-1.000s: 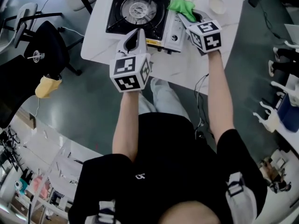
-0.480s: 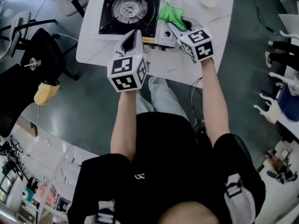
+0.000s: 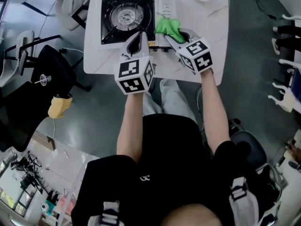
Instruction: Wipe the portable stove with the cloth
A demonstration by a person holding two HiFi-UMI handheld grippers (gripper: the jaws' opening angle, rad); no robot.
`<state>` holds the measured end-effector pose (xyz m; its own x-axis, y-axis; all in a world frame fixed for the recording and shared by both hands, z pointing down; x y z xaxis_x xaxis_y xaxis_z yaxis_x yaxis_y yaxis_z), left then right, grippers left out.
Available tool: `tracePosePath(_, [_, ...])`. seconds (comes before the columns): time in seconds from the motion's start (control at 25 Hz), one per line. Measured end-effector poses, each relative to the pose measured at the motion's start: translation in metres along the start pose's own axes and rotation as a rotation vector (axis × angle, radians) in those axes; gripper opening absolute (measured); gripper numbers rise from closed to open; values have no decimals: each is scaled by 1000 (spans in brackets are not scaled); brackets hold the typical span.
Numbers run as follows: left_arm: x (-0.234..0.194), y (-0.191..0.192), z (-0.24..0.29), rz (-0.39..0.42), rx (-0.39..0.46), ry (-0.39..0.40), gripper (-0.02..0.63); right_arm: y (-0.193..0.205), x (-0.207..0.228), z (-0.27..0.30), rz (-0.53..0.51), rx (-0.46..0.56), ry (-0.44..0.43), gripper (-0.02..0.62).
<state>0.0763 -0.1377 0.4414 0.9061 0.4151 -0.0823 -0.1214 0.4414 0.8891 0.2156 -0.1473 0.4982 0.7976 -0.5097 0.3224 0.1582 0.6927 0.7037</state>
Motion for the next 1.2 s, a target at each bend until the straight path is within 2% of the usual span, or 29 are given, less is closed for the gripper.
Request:
tracePosePath(0.24, [-4, 7, 2, 29, -11, 72, -3, 20, -19, -7, 111, 56, 10, 67])
tracePosePath(0.4, [-12, 6, 1, 45, -7, 116, -3, 31, -36, -19, 247, 167, 48, 67])
tracePosePath(0.56, [-30, 9, -10, 56, -9, 139, -3, 30, -55, -23, 310, 270, 106, 67])
tracePosePath(0.88, [-83, 6, -38, 44, 24, 105, -3, 3, -86, -7, 293, 338, 199, 69])
tracePosePath(1.08, [-124, 14, -52, 5, 36, 50, -3, -8, -97, 15, 268, 317, 282, 70])
tracePosePath(1.2, [-142, 17, -60, -14, 49, 32, -3, -14, -109, 30, 237, 291, 276, 71])
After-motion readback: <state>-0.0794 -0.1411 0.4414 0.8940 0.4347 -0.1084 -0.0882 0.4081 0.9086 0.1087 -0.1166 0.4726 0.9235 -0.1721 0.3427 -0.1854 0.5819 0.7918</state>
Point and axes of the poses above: the fingertips, and each gripper's own axes: z forward along the fingers, x to its right, y out of its underside, the point moved 5 cm from there along -z, backward along the fingers, and after that the axes turned 14 degrees about z, right-handed, at the moved point
